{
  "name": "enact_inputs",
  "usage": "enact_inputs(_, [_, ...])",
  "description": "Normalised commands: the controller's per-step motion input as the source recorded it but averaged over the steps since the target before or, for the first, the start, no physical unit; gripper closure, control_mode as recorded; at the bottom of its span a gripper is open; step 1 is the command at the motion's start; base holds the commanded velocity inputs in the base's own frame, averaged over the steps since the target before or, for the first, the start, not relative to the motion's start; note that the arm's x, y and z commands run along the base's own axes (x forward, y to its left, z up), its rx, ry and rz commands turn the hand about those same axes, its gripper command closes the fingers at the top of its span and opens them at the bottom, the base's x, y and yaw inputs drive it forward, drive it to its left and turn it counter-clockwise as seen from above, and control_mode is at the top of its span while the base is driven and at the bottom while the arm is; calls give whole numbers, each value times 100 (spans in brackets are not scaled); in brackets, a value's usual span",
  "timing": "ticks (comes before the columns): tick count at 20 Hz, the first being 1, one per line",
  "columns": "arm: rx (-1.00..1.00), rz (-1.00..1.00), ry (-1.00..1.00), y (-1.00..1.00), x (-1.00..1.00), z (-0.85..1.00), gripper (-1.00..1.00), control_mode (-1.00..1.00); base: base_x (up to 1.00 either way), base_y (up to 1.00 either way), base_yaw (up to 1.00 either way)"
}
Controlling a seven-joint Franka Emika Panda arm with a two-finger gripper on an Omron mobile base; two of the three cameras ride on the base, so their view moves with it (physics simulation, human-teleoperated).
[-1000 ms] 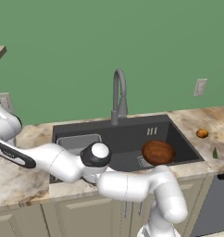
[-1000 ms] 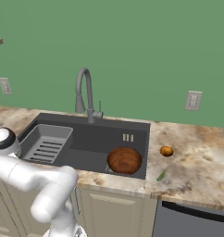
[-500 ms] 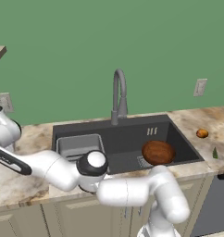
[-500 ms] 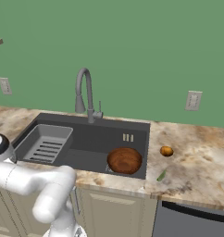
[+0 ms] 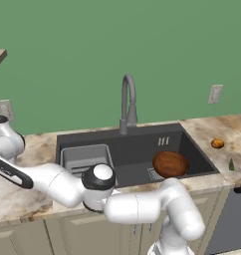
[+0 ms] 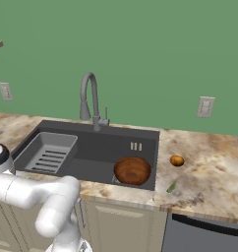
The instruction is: Remove the mango and lemon wedge from the sink. Then move the bowl and cup from the counter to the sink for washing.
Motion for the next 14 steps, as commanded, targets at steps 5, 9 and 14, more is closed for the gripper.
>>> enact_inputs(5, [-2,0,11,20,14,14,-100,-100,0,0,0])
enact_inputs(9, [-6,0,13,17,15,13,-100,-100,0,0,0])
enact_inputs(14, [-9,0,12,17,18,12,-100,-100,0,0,0])
